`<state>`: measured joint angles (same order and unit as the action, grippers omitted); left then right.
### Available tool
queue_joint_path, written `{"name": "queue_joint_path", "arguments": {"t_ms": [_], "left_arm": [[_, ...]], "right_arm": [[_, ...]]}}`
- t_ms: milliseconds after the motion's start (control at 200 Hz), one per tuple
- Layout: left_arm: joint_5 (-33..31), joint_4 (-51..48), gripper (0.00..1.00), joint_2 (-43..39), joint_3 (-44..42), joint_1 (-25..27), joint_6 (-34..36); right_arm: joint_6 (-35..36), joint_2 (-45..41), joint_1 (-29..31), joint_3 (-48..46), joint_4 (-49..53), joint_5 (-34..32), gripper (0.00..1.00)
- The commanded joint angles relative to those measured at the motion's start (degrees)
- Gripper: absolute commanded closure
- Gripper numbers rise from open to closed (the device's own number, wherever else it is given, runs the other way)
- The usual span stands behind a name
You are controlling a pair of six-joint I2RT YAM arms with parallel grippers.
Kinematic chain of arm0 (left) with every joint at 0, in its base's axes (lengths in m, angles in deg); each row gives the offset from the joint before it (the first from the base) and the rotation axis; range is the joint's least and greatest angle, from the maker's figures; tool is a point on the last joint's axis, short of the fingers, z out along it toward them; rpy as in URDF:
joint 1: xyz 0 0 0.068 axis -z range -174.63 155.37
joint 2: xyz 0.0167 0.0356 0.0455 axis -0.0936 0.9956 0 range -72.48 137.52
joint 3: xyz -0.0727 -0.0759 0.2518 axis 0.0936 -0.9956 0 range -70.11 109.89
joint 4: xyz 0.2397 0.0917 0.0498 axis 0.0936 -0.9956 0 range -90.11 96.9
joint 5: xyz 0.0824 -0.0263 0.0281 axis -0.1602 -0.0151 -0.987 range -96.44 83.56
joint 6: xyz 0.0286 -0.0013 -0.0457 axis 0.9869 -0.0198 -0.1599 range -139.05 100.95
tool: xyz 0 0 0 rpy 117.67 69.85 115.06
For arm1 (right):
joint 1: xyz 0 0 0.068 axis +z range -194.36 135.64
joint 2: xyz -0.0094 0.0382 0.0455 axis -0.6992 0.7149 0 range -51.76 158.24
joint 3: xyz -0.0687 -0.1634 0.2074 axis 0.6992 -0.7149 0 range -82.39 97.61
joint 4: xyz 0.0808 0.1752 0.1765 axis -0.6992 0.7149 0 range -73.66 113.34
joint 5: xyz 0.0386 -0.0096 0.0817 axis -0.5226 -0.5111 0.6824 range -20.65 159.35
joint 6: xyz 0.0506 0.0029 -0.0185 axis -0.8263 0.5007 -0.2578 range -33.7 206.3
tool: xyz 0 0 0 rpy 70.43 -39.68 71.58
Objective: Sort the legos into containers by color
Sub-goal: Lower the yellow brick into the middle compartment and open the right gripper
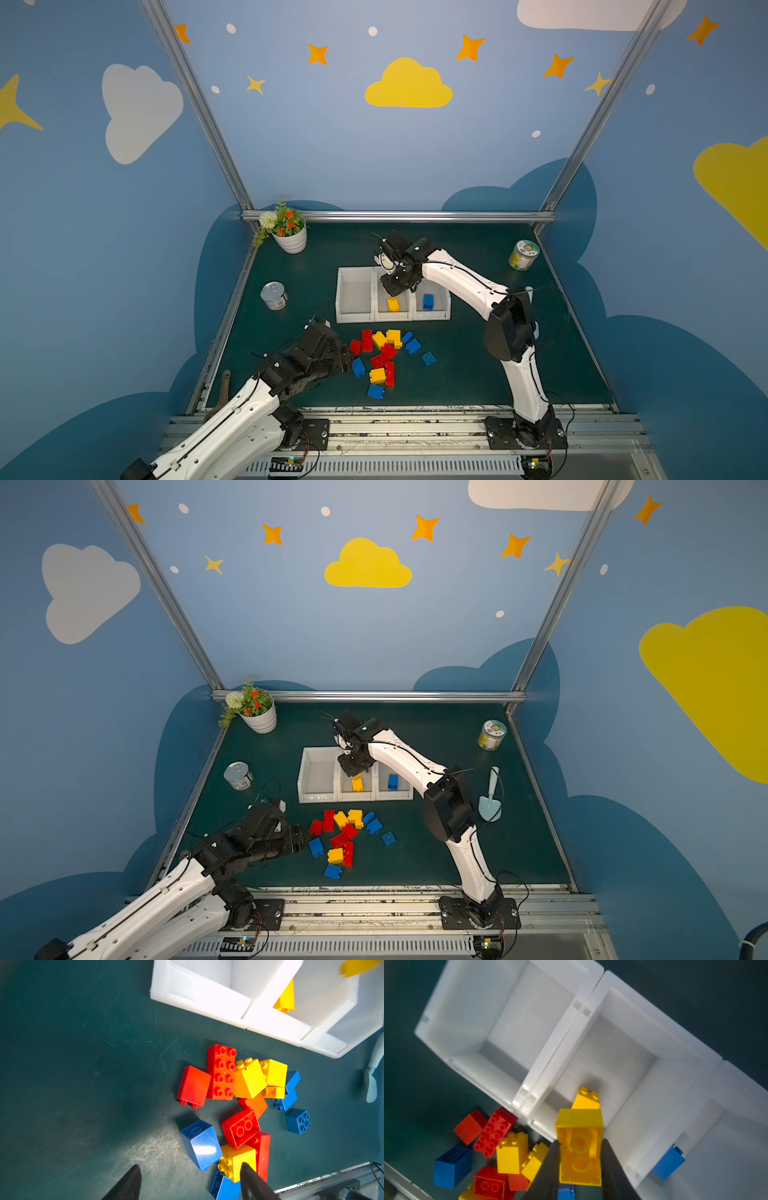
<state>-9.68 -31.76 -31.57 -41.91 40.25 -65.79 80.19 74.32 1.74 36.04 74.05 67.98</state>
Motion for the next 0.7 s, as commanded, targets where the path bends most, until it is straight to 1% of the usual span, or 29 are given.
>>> {"name": "queue_joint_path", "arguments": {"t_ms": [0,55,140,265,536,696], "left_arm": [[0.4,-1.7,0.25,-0.6,-1.1,-0.1,0.0],[0.3,-1.6,0.25,-0.7,-1.1,-0.1,0.1],[0.3,-1.3,0.25,-0.6,-1.4,-0.1,0.2],[0.3,-0.4,0.25,-0.7,-1.9,-0.1,-0.1],[0.4,0.1,0.25,-1.2,-2.7,-0.1,-0.5],[0.4,0.4,0.25,-1.0,-2.8,-0.1,-0.4]], "right_arm": [[0.1,1.3,-0.9,3.6,3.5,-0.3,0.71],[-0.1,1.8,-1.2,4.0,3.3,0.2,0.69],[-0.4,2.1,-1.4,4.2,3.2,0.1,0.60],[-0.4,1.7,-1.7,4.6,3.4,-0.2,0.55],[-0.5,-0.6,-1.9,4.0,4.1,-0.1,0.53],[-0.9,-3.9,-1.8,1.2,2.9,1.3,0.52]]}}
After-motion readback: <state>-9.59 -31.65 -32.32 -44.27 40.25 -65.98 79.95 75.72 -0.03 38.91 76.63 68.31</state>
